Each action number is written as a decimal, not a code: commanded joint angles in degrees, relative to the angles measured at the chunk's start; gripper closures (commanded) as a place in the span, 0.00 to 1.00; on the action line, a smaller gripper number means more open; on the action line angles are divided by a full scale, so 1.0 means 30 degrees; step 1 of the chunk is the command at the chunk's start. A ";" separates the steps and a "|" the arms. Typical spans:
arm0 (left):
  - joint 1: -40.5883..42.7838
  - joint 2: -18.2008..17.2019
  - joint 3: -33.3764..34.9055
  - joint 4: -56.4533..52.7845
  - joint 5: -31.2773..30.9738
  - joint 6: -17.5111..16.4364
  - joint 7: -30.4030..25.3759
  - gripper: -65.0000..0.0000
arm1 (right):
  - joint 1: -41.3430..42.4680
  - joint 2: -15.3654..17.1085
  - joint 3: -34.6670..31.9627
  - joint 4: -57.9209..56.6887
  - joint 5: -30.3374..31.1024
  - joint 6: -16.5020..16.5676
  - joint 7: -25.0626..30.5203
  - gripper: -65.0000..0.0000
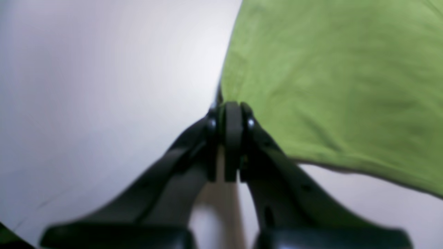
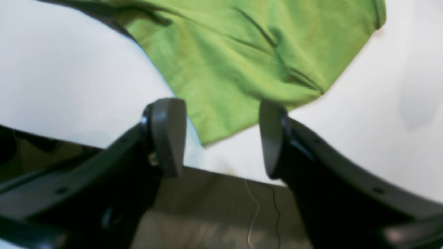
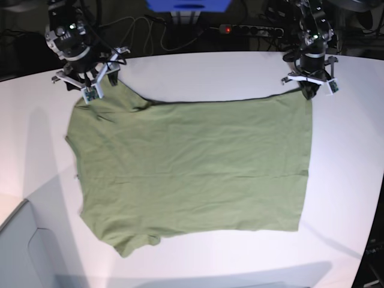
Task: Fold the T-shirt properly
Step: 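Close both grippers on the shoulder corners of the green shirt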
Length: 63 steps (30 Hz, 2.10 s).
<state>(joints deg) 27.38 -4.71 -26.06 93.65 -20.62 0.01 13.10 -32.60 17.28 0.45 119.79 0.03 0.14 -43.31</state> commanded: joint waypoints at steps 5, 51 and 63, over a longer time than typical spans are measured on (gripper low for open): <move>0.0296 -0.0174 -0.0059 0.0711 -0.0056 -0.0048 -0.0397 1.00 | 0.0215 0.0116 0.0012 0.0144 -0.0055 0.0143 0.0415 0.34; 0.0794 -0.0291 -0.0118 0.1913 0.0119 -0.0048 -0.0397 1.00 | 0.0068 -0.0411 -0.0017 -0.3255 -0.2370 0.0143 0.2231 1.00; 0.3432 -0.0291 -0.0147 0.4433 0.0119 -0.0048 -0.0485 1.00 | -0.1514 -0.0382 0.2796 -0.0325 -0.2370 0.0788 0.2290 1.00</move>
<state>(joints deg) 37.30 -5.21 -26.09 105.69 -20.12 -0.23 13.13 -37.04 15.57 8.49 117.71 -6.92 1.80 -37.54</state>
